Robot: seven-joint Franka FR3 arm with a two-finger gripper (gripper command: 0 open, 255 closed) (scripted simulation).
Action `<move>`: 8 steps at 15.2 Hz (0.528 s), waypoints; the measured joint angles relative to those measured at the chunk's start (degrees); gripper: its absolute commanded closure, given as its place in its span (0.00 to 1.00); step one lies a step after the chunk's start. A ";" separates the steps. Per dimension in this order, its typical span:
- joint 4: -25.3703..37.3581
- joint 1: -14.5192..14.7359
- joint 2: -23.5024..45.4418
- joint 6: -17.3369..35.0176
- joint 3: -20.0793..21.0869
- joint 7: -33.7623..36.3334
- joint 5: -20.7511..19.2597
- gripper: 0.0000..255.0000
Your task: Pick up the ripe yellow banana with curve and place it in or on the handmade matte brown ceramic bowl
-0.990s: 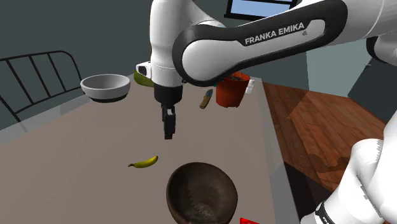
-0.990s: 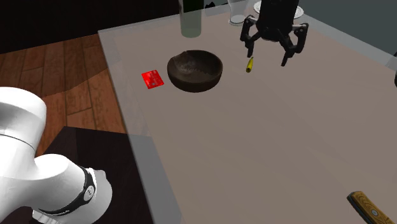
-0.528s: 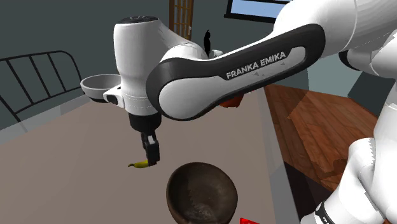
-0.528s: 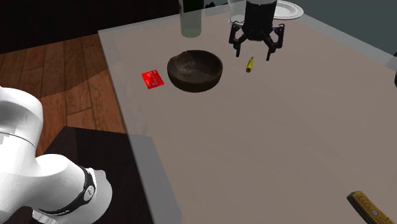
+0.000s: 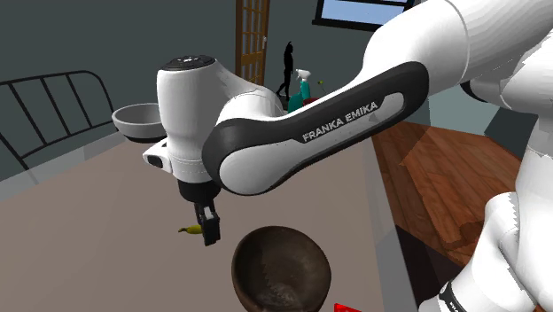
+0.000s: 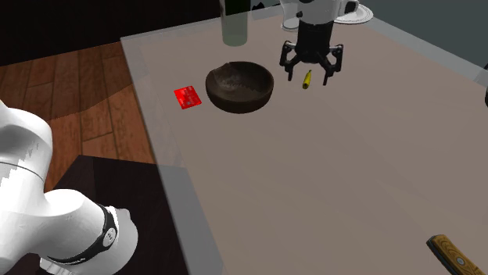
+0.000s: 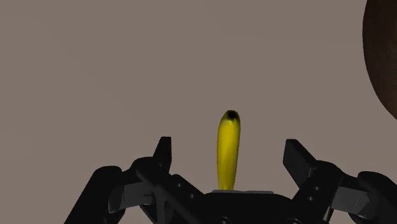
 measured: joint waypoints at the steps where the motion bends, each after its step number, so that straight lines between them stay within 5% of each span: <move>1: -0.21 -0.03 0.01 0.22 -0.02 0.01 -0.02 0.00; 6: -0.28 0.00 0.13 0.44 -0.03 0.08 -0.10 0.00; 7: -0.28 0.00 0.13 0.44 -0.03 0.08 -0.10 1.00; 8: -0.28 0.00 0.13 0.44 -0.03 0.08 -0.10 1.00</move>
